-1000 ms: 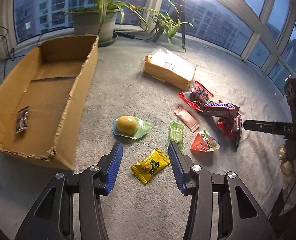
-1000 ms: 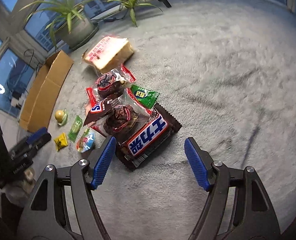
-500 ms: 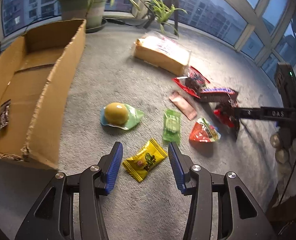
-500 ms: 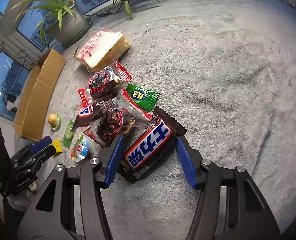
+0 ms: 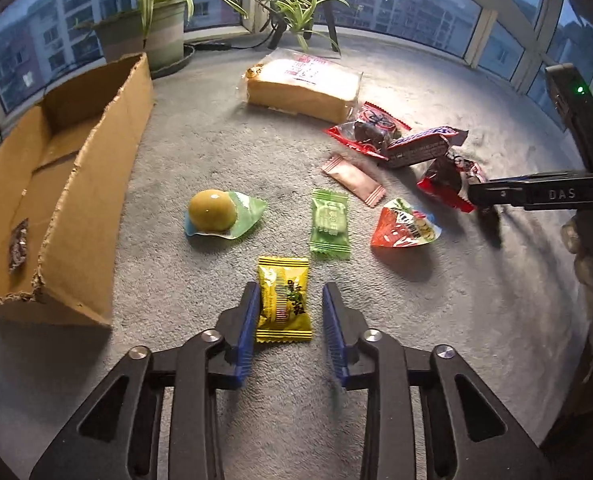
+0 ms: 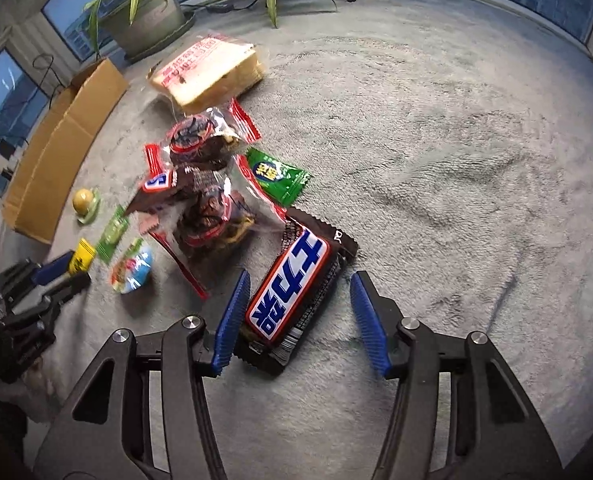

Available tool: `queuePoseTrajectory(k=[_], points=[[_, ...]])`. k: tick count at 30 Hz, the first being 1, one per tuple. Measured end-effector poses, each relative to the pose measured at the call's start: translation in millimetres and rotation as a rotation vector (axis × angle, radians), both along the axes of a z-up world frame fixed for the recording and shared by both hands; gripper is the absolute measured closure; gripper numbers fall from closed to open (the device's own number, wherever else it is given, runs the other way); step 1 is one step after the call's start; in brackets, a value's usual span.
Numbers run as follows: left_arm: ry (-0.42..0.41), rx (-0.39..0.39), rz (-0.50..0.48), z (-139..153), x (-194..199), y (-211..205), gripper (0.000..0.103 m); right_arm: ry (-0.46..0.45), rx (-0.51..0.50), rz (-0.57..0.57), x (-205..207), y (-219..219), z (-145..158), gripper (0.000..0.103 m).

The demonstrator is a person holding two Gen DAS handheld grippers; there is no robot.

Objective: Organize snacks
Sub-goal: 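Grasp the yellow candy packet with the left tool while the right tool grasps a Snickers bar, then carry both snacks over the box and release them inside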

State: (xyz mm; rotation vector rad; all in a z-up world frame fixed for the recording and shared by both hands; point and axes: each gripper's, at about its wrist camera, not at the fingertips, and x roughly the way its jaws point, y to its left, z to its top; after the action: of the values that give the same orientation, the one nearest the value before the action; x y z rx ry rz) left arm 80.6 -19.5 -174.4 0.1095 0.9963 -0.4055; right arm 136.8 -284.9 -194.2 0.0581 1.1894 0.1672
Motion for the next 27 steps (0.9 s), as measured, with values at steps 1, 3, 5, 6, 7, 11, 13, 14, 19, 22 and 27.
queuePoseTrajectory(k=[1, 3, 5, 6, 7, 11, 13, 14, 19, 22, 27], points=[[-0.003, 0.005, 0.006, -0.4, -0.2, 0.7, 0.079, 0.001, -0.01, 0.007, -0.4, 0.5, 0.1, 0.05], [-0.005, 0.003, 0.012, -0.6, -0.3, 2.4, 0.08, 0.001, -0.02, 0.015, -1.2, 0.8, 0.4, 0.056], [-0.008, 0.004, 0.017, -0.8, -0.3, 2.7, 0.081, -0.001, -0.033, 0.023, -1.9, 2.1, 0.7, 0.064], [-0.012, 0.006, 0.019, -0.8, -0.7, 2.5, 0.081, -0.004, -0.038, 0.027, -2.8, 2.5, 0.8, 0.065], [-0.015, 0.007, 0.023, -0.8, -1.1, 2.5, 0.081, -0.007, -0.037, 0.028, -4.6, 1.6, 0.9, 0.065], [-0.013, -0.011, 0.043, -0.5, -1.2, 4.3, 0.081, -0.016, -0.032, 0.026, -6.2, 0.4, 0.8, 0.068], [-0.011, -0.019, 0.051, -0.1, -3.0, 6.2, 0.082, -0.021, -0.028, 0.022, -8.1, -0.6, 1.4, 0.07], [-0.009, -0.023, 0.055, 0.1, -3.7, 7.3, 0.082, -0.023, -0.024, 0.021, -9.3, -1.0, 1.8, 0.071], [-0.009, -0.036, 0.068, 2.6, -6.2, 9.4, 0.083, -0.031, -0.017, 0.014, -12.5, -4.6, 3.3, 0.072], [-0.014, -0.043, 0.075, 4.9, -7.3, 9.6, 0.083, -0.036, -0.012, 0.012, -14.8, -7.6, 4.9, 0.072], [-0.023, -0.058, 0.086, 10.3, -9.1, 10.6, 0.083, -0.055, -0.001, -0.001, -16.1, -10.3, 11.7, 0.072]])
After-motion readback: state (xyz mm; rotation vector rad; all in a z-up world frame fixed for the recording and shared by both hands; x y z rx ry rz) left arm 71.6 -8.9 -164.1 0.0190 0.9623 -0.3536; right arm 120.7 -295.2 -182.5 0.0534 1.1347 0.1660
